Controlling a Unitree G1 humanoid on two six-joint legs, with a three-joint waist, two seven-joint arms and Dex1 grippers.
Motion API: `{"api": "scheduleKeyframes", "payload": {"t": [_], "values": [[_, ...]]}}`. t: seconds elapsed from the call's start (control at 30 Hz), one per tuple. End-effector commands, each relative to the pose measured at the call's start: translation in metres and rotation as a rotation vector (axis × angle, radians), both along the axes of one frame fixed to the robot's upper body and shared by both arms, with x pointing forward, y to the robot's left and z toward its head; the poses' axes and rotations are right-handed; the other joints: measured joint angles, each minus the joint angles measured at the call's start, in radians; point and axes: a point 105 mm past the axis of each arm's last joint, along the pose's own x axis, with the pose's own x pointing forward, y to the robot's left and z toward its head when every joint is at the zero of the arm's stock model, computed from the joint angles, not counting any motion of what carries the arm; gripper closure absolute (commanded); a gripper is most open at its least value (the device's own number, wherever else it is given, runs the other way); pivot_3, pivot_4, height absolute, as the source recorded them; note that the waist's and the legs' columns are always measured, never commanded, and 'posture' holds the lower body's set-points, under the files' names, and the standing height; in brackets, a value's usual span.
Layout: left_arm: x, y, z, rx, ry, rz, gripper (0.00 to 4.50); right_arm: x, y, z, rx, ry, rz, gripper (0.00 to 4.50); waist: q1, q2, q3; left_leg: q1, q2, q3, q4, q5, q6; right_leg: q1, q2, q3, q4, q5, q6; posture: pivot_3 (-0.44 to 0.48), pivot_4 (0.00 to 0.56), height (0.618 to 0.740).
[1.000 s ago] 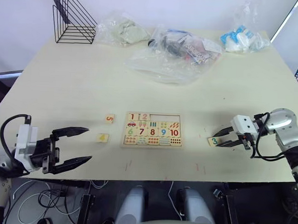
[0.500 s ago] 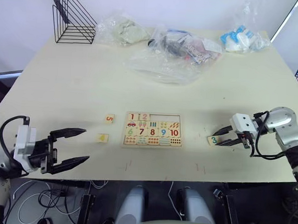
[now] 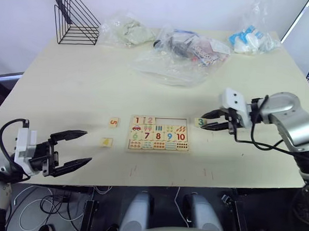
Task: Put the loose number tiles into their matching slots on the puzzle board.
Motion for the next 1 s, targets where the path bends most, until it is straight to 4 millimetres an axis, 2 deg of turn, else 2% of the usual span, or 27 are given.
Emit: {"api": "scheduleKeyframes", "payload": {"t": [0.03,0.17,0.37,0.63,0.77,1.0], "values": [[0.000,0.004,0.002,0.004,-0.028,0.012,0.00,0.007,0.014,0.007,-0.068,-0.038,-0.037,3.63,0.000,0.000,0.000,0.000,0.000,0.000,0.000,0.000,0.000,0.000,0.000,0.000,0.000,0.000,0.000,0.000,0.150,0.740],[0.000,0.005,0.001,-0.003,-0.033,0.029,0.00,0.021,0.029,0.006,-0.144,-0.042,-0.097,3.63,-0.002,0.000,0.000,0.000,0.000,0.000,0.000,0.000,0.000,-0.001,0.000,0.000,0.000,0.000,0.000,0.000,0.150,0.740],[0.000,0.006,-0.004,-0.001,-0.037,0.047,0.00,0.029,0.059,0.012,-0.154,-0.035,-0.099,3.63,-0.007,0.000,0.000,-0.002,0.000,0.000,0.000,0.000,0.000,-0.003,0.000,0.000,0.001,0.000,0.000,0.000,0.150,0.740],[0.005,0.007,-0.003,-0.023,-0.031,0.092,0.00,0.033,0.097,0.009,-0.218,0.021,-0.114,3.63,-0.022,0.000,0.000,-0.002,0.000,-0.001,-0.001,0.000,0.000,-0.003,0.000,0.000,0.001,0.000,0.000,0.000,0.150,0.740],[0.008,0.008,-0.002,-0.020,-0.035,0.103,0.00,0.038,0.110,0.004,-0.235,0.049,-0.143,3.63,-0.025,0.000,0.000,-0.002,0.000,-0.001,-0.001,0.000,0.000,-0.004,0.000,0.000,0.001,0.000,0.000,0.000,0.150,0.740],[0.010,0.009,0.000,-0.012,-0.034,0.101,0.00,0.041,0.122,-0.005,-0.255,0.060,-0.143,3.63,-0.025,0.000,0.000,-0.002,-0.001,-0.001,-0.001,0.000,0.000,-0.004,-0.001,0.000,0.001,0.000,0.000,0.000,0.150,0.740]]}}
